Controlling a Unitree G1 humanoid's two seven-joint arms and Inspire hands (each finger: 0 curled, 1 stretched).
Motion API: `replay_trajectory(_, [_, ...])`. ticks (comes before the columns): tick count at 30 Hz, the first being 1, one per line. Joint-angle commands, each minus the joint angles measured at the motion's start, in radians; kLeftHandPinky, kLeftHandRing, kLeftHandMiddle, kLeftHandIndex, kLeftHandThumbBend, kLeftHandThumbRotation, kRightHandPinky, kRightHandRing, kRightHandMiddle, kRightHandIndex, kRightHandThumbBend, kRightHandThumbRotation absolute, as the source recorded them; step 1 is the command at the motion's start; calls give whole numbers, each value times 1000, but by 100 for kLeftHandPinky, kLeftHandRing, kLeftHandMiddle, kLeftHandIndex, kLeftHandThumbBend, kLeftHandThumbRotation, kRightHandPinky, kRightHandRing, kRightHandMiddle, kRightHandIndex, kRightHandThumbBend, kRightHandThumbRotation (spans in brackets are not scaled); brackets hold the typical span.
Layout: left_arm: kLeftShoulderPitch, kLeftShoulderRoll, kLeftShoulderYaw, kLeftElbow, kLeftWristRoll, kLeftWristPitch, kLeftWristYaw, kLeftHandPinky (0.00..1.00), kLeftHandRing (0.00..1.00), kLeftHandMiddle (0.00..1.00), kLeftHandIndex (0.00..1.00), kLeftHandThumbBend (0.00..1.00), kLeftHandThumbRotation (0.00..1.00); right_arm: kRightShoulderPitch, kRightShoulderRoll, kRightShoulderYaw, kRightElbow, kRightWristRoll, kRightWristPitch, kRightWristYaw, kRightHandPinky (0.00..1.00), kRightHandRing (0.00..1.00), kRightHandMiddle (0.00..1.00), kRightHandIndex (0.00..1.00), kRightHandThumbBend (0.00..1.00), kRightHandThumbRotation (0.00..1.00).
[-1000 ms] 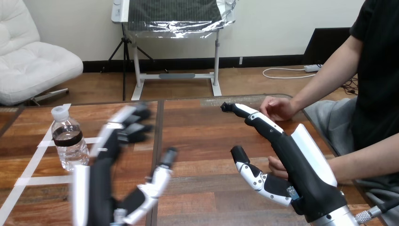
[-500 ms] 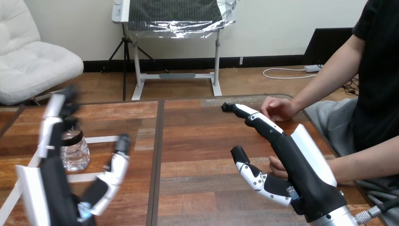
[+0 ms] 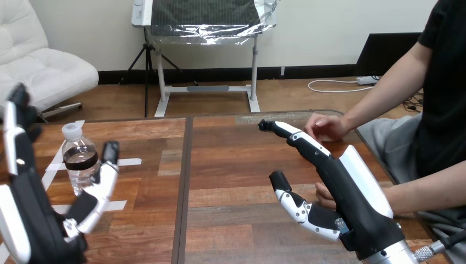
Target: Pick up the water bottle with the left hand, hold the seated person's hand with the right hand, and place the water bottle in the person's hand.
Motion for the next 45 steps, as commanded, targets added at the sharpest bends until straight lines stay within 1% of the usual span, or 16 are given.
replay_trajectory(1, [-88,-8,43,46,-22,24,-24,86,90,93,94,63,14,-62,2,-8,6,4,-19,-7,90,91,90,86,12,0])
replay_trajectory(9, [-153,8,95,116,-34,49,-40,88,91,93,94,67,19,-62,2,-9,2,8,-11,-5,89,89,90,86,12,0])
replay_trajectory(15, [-207,31,131,181,-54,66,-63,90,92,94,95,70,22,-68,4,-7,9,10,-12,-5,90,90,90,87,12,0])
replay_trajectory(21, [-261,49,160,236,-72,118,-97,91,93,95,96,73,27,-71,4,-6,13,4,-17,-7,90,91,90,87,12,0])
replay_trajectory(25, [-298,66,174,269,-85,170,-131,92,93,95,96,76,31,-74,4,-5,14,1,-18,-8,90,91,90,87,12,0])
replay_trajectory(29, [-332,83,181,302,-96,217,-164,92,94,96,96,79,35,-78,4,-4,16,4,-18,-7,90,91,90,86,12,0])
replay_trajectory(33, [-365,99,184,336,-107,249,-195,91,95,96,96,81,38,-81,3,-5,18,2,-18,-7,90,91,90,86,12,0])
replay_trajectory(34, [-379,105,184,348,-106,267,-202,91,95,96,96,82,39,-82,3,-5,18,2,-17,-7,90,90,90,86,12,0])
replay_trajectory(38, [-417,119,183,382,-94,315,-216,89,94,96,96,84,41,-84,3,-5,18,5,-13,-4,90,90,90,86,12,0])
replay_trajectory(42, [-449,136,177,416,-84,342,-231,86,93,95,95,86,42,-87,2,-6,20,7,-12,-3,90,91,90,86,12,0])
replay_trajectory(44, [-533,176,154,508,-51,394,-256,83,91,93,94,88,42,-93,1,-8,19,0,-4,-4,90,90,90,86,12,0])
replay_trajectory(45, [-561,189,146,539,-39,412,-264,82,90,92,94,88,42,-95,0,-9,19,-2,-2,-3,89,90,90,86,12,0])
